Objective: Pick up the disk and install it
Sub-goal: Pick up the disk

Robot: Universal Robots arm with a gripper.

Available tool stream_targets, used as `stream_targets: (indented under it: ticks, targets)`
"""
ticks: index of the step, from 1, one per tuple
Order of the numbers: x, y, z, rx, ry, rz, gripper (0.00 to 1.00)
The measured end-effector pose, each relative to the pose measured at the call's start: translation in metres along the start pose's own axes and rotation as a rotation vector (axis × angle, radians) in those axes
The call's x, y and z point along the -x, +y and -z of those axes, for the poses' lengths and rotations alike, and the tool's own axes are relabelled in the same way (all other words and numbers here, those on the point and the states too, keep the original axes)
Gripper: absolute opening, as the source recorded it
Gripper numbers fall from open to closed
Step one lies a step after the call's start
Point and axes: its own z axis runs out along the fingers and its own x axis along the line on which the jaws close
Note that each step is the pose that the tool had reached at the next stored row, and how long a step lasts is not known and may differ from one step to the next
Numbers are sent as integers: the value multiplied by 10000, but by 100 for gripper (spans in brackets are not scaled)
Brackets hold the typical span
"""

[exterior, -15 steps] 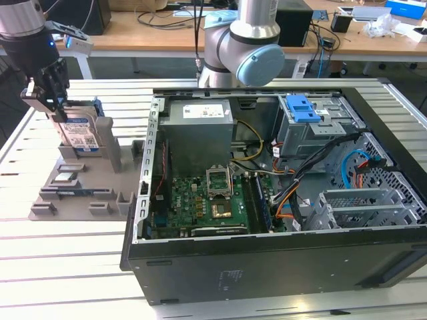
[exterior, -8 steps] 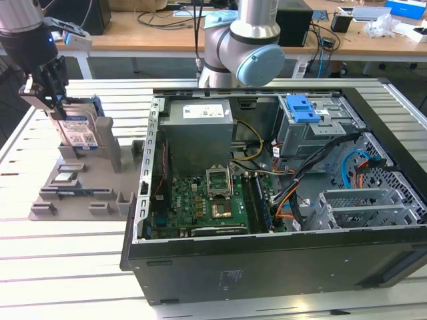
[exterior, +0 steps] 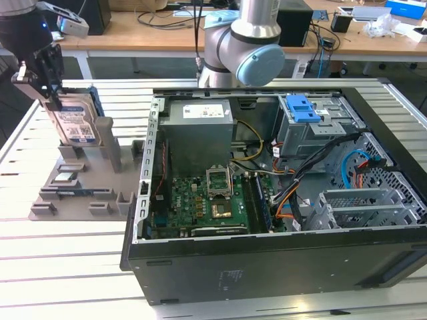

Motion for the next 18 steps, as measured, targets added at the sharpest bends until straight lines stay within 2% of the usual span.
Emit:
stream_targets:
  ticks: [7,13,18]
  targets:
    - [4,2,185,0,-6,1,37]
    - [6,3,273,0,-8,0,37]
    - [9,5,400,0,-9,0,37]
